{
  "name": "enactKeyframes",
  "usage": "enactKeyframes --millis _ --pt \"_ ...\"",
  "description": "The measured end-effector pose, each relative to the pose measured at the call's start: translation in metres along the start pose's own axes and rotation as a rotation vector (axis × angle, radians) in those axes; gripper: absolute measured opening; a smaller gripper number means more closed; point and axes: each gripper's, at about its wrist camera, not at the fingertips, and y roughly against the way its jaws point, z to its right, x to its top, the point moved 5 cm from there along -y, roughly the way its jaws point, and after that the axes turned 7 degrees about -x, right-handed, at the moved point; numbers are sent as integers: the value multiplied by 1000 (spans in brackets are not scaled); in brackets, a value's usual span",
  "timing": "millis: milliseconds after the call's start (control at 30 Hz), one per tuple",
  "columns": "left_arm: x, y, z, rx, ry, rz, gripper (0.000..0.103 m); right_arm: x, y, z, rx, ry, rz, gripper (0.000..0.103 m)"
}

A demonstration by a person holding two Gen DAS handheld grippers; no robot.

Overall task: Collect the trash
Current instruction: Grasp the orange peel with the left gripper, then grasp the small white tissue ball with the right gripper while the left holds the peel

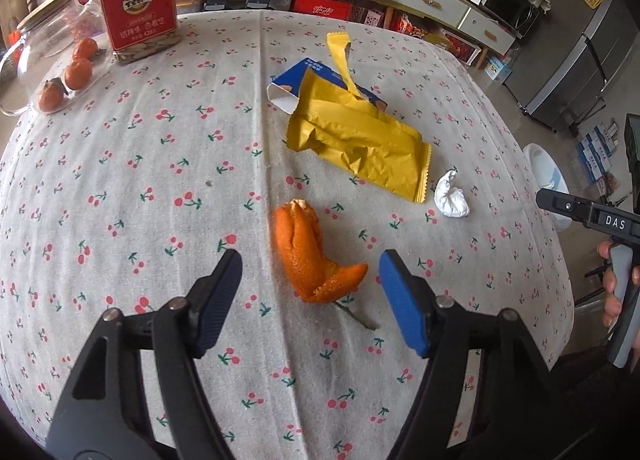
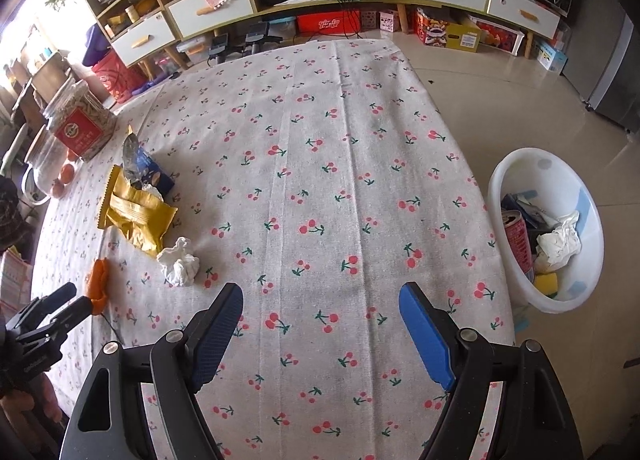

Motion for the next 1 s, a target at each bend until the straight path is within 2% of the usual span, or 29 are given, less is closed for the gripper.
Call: enactKeyframes --millis 267,367,667,1000 --pt "3 -14 -2 -3 13 -24 35 1 -5 -16 9 15 -13 82" --pt "4 -8 -5 -5 33 -20 27 2 -7 -27 17 27 -17 82" --pt "2 21 -21 10 70 28 23 7 -18 -82 76 101 -26 82" --pt "-1 32 -39 26 116 43 23 4 -44 -123 70 162 -54 82"
